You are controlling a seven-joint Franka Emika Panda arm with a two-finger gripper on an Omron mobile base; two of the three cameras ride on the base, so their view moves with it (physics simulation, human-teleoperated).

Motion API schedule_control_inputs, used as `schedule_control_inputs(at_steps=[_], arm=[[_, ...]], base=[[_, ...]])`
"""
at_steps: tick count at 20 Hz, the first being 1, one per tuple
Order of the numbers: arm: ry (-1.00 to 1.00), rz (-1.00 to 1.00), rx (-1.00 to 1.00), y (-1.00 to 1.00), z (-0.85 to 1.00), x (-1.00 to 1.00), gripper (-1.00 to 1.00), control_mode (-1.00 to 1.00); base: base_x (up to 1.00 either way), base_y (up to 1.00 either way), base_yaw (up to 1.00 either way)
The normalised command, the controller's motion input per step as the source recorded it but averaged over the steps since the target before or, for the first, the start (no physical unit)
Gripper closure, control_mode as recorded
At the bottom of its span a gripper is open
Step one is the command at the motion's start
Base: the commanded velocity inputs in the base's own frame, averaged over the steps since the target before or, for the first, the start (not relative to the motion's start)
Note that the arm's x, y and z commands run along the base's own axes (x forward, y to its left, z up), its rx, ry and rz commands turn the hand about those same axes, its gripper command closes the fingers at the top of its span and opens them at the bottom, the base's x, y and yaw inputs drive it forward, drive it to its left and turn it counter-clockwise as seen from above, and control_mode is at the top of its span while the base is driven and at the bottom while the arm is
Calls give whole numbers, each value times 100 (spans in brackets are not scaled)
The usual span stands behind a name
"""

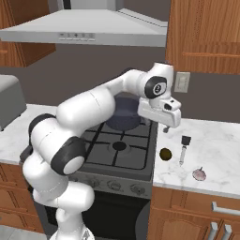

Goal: Put the garlic and avocado in the pot. Retrieve the spatula and lightly stir the vegetables in the pot.

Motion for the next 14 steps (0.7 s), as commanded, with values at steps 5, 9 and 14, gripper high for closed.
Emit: schedule_control_inputs(at_steps=[5, 9, 14], arm=[[0, -4, 2, -5, -43, 1, -100, -100], [0, -10, 1, -1, -42, 3, -100, -100], [-2, -11, 2, -3, -28, 5, -100, -100]], base=[[0, 0, 0], [0, 0, 0], [0, 0, 0]])
